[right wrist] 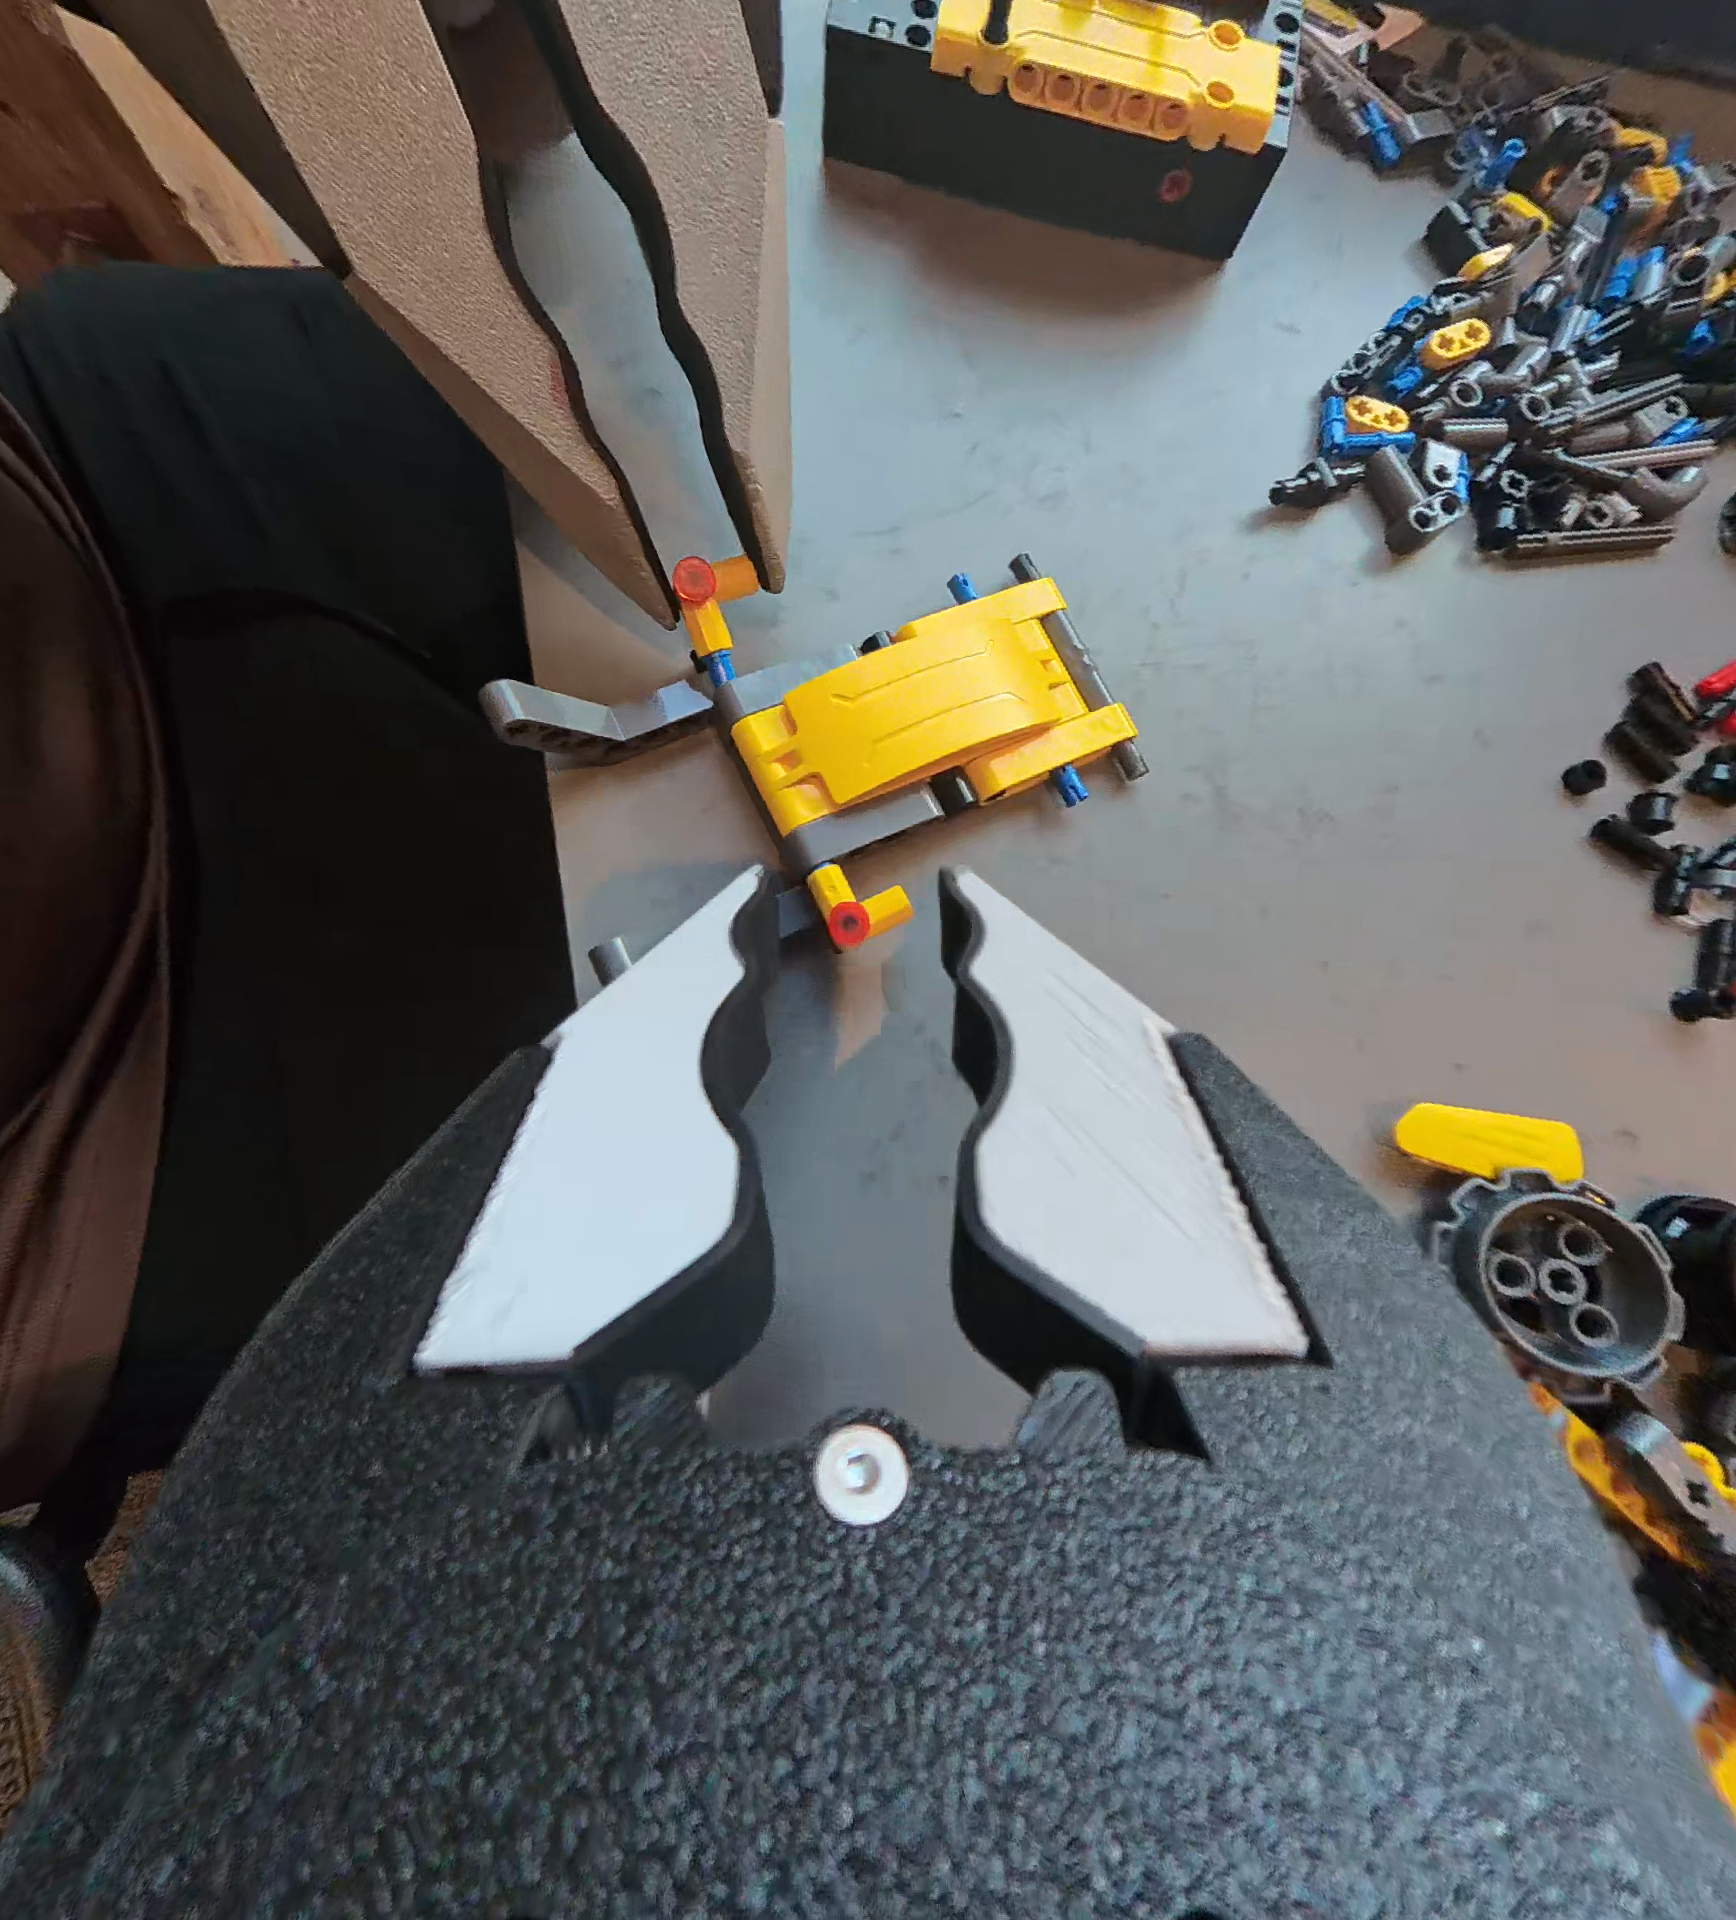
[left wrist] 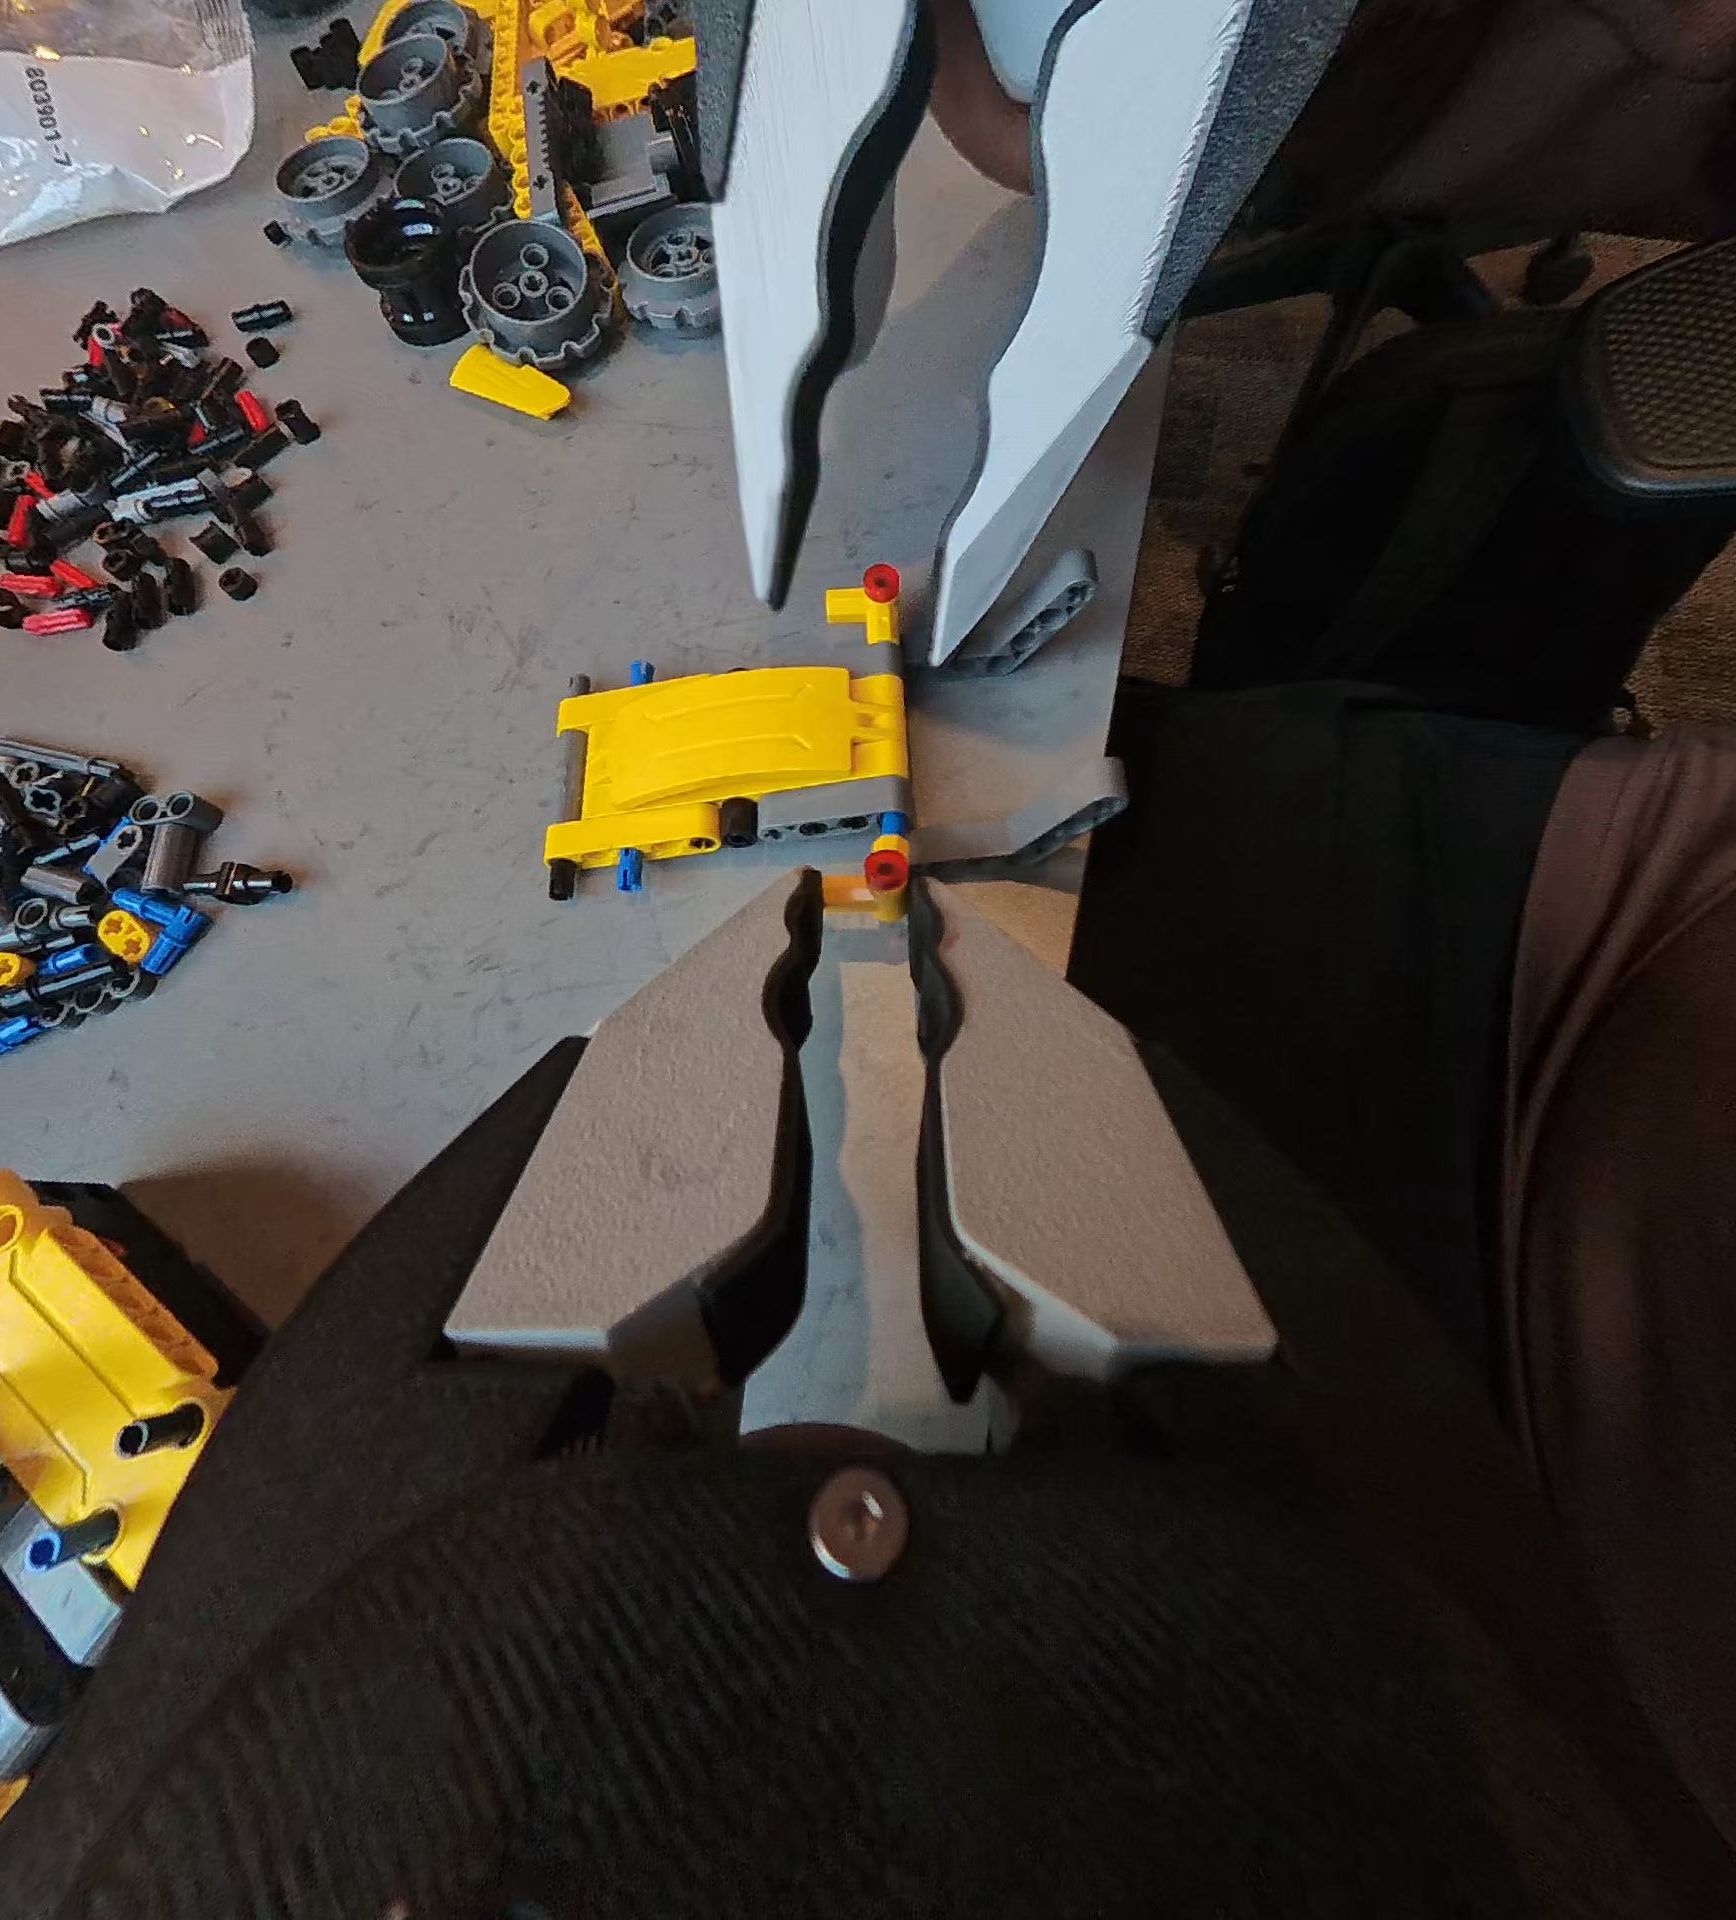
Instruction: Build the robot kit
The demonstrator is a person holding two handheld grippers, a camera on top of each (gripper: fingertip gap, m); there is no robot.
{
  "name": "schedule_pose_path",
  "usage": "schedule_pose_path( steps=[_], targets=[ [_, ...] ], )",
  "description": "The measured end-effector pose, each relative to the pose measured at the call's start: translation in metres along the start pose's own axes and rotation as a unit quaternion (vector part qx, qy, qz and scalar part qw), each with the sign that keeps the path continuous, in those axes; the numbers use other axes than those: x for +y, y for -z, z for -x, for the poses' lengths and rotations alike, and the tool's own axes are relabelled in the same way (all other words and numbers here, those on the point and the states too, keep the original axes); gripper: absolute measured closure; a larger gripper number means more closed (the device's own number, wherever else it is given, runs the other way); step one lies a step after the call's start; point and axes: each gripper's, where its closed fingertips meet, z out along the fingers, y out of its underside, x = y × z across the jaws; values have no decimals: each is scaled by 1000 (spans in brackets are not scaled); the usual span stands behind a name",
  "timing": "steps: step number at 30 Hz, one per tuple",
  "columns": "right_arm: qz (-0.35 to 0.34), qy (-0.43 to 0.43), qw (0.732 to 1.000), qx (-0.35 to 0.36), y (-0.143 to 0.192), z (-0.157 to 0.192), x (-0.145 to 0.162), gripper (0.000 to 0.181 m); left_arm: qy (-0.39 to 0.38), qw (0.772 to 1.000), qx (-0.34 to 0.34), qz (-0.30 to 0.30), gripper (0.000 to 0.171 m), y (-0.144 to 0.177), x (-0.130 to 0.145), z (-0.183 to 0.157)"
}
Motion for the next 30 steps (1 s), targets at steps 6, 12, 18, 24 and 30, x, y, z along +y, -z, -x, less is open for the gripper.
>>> schedule_pose_path(
  steps=[6,12,18,24,30],
  targets=[
    [-8,-13,999,-40,-7,7,0,153,-6,1000,-6,5,158,-2,1,0],
    [-12,-10,999,-46,-8,5,0,159,-18,1000,-19,11,158,-3,2,-1],
    [-17,-10,999,-50,-8,5,0,159,-35,999,-34,25,158,-6,5,-1],
    [-18,-14,998,-50,-9,5,0,158,-19,999,-38,21,158,-5,4,-3],
    [-11,-10,999,-38,-9,5,1,158,54,998,-43,16,158,-8,6,-3]
  ],
)
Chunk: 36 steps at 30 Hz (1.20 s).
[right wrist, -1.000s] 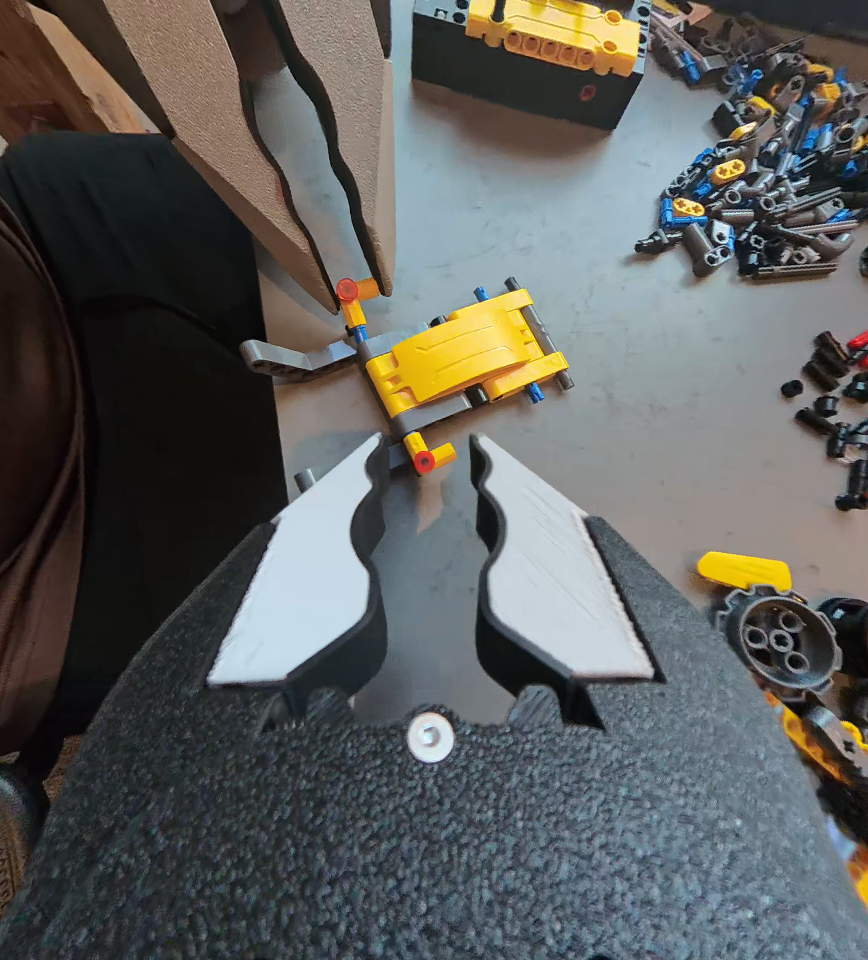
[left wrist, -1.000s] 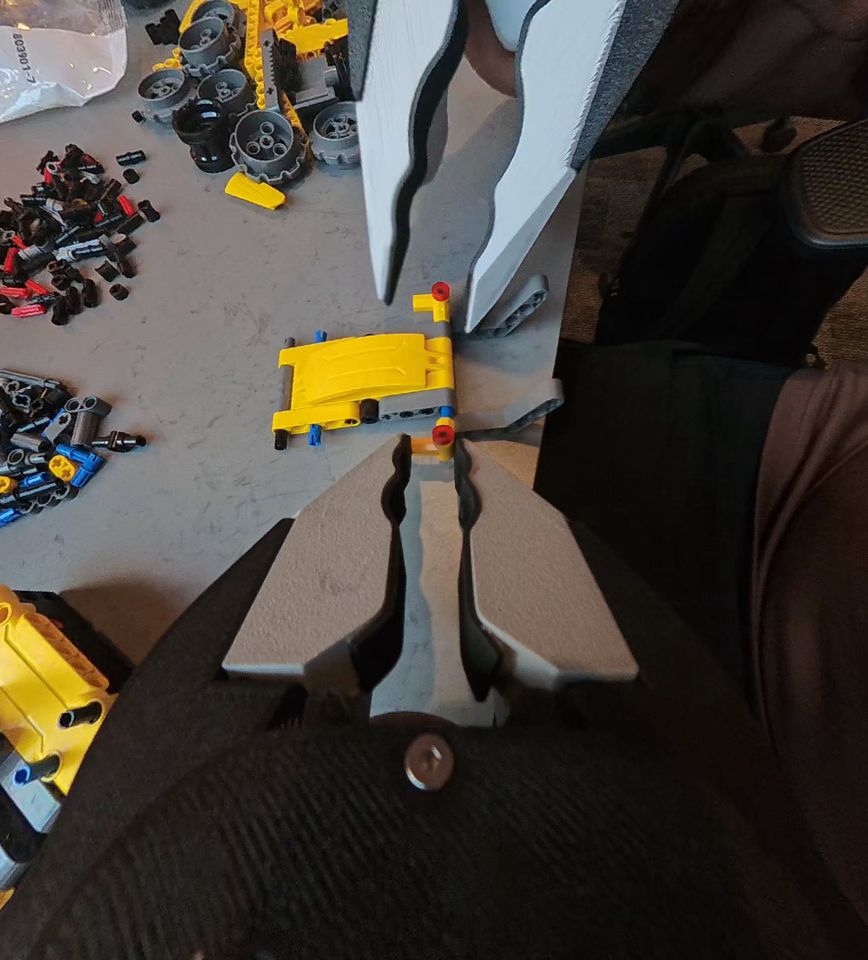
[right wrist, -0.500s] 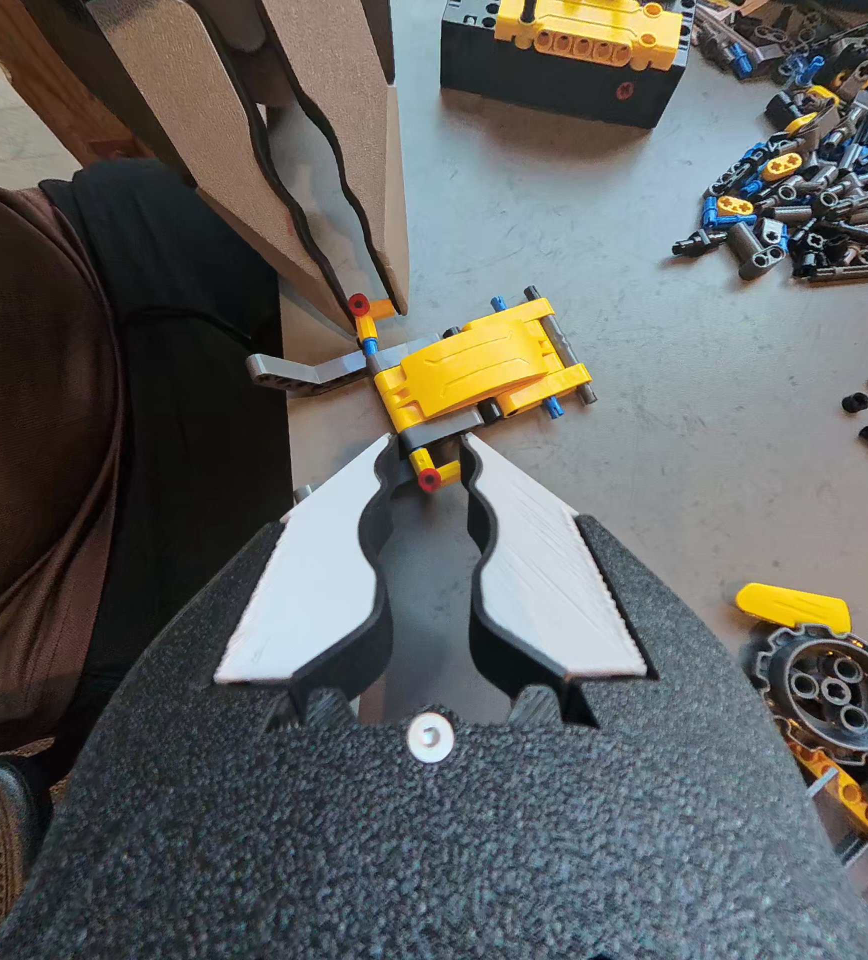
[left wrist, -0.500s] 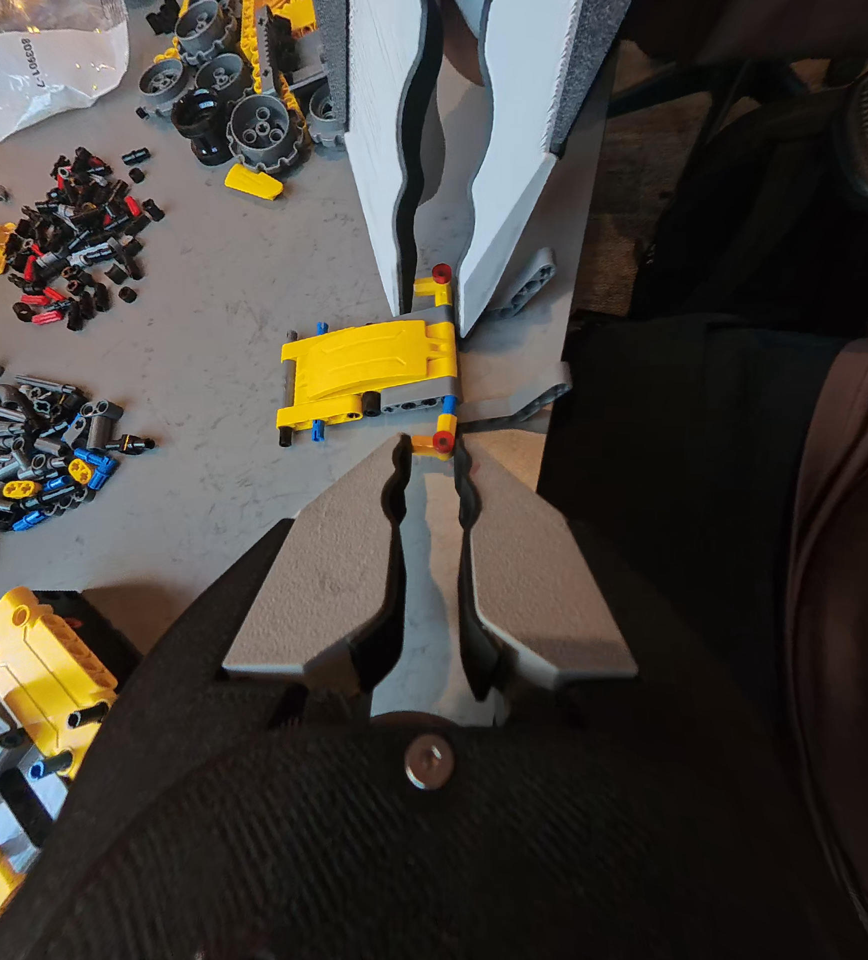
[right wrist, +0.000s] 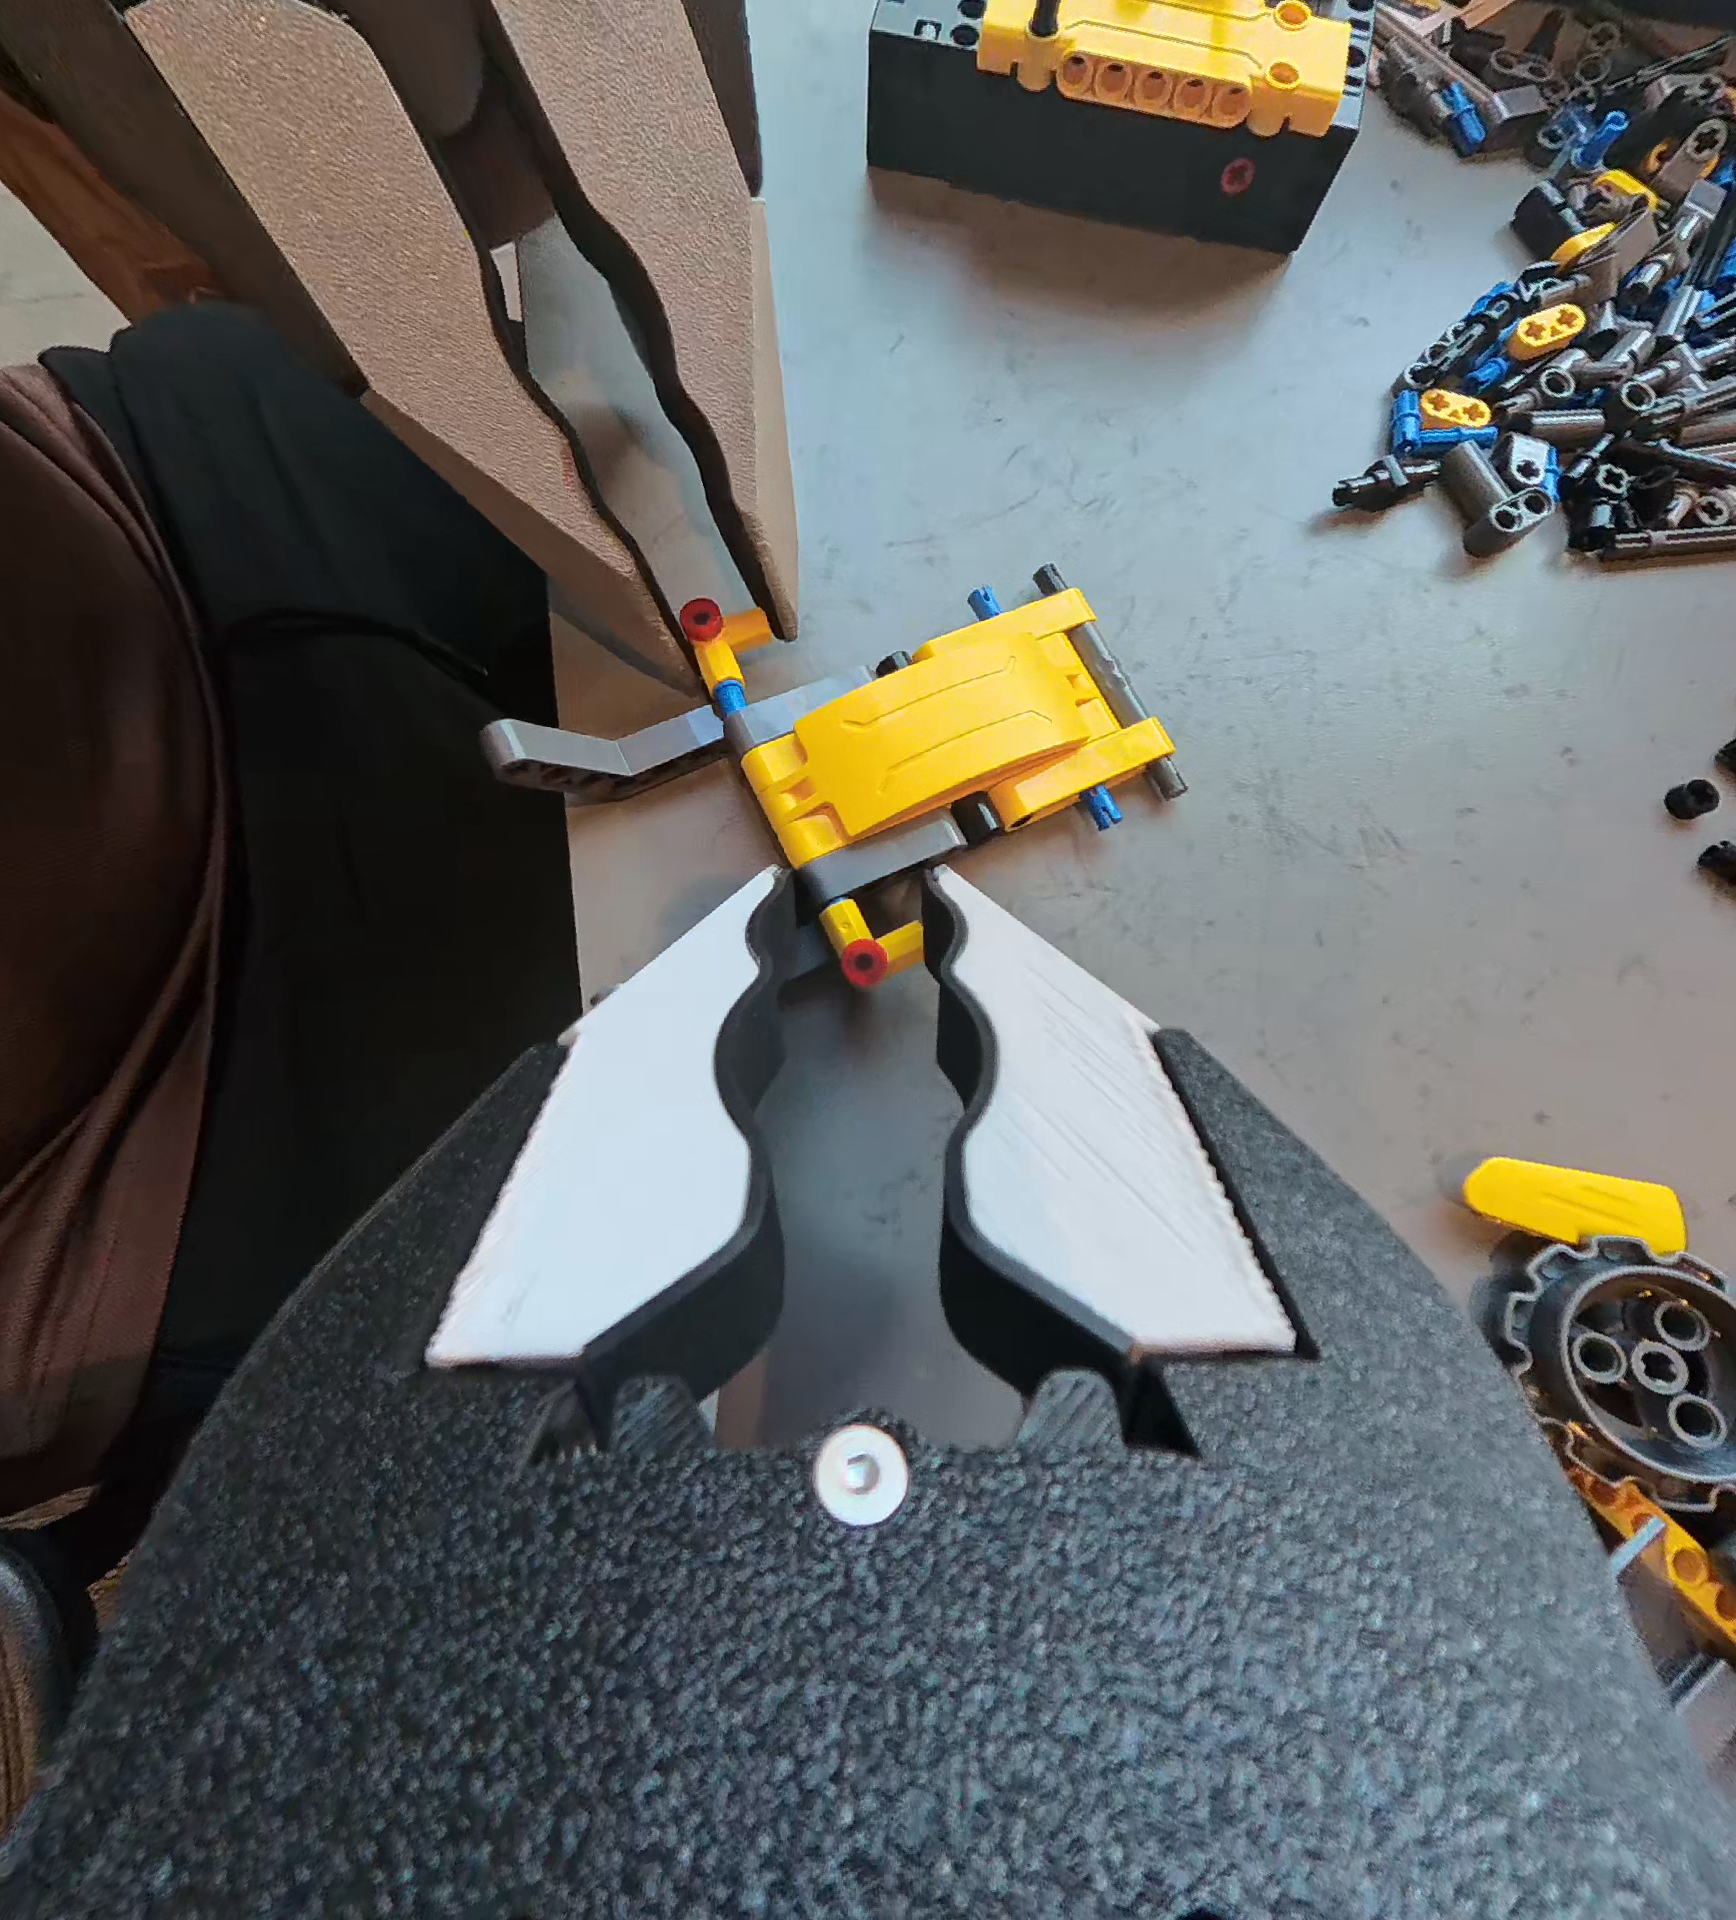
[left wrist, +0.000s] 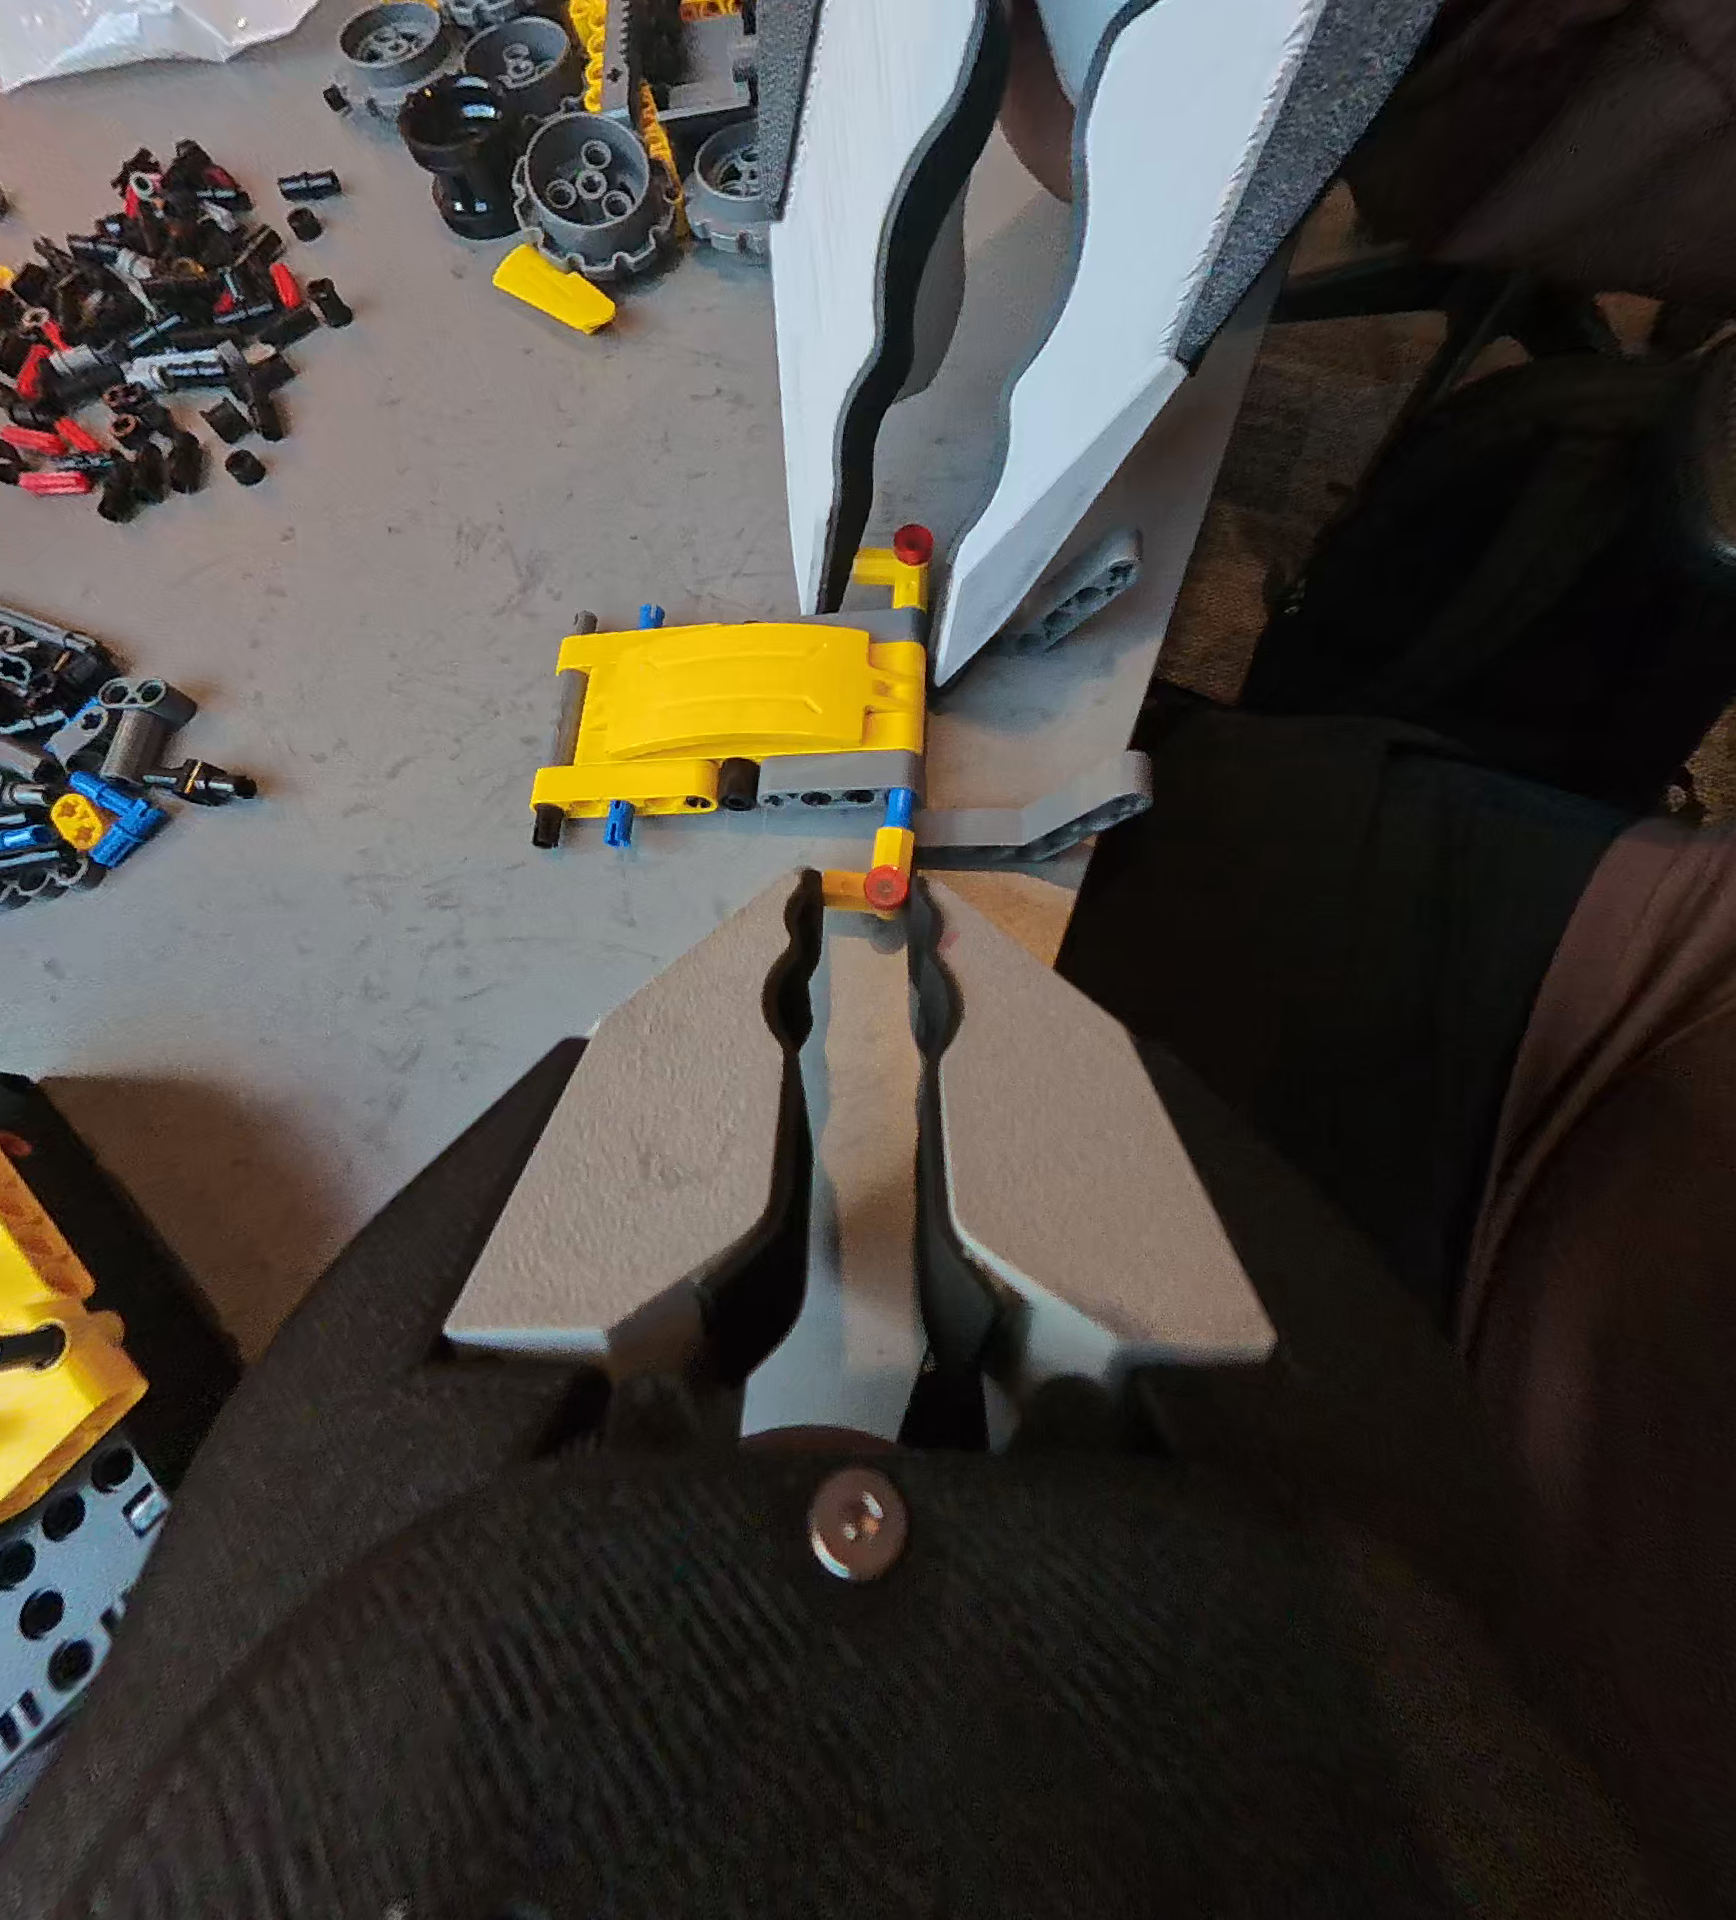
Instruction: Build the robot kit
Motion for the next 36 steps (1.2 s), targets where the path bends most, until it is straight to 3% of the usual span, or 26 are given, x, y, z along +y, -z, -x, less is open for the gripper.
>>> schedule_pose_path(
  steps=[17,33,36],
  targets=[
    [16,22,999,27,1,-2,-1,158,-39,999,-31,21,158,1,-3,-1],
    [-31,73,996,34,12,5,-19,155,10,1000,-14,7,158,0,-1,-3],
    [-13,51,998,37,12,-3,-10,141,18,1000,-14,4,158,0,-1,-3]
  ],
)
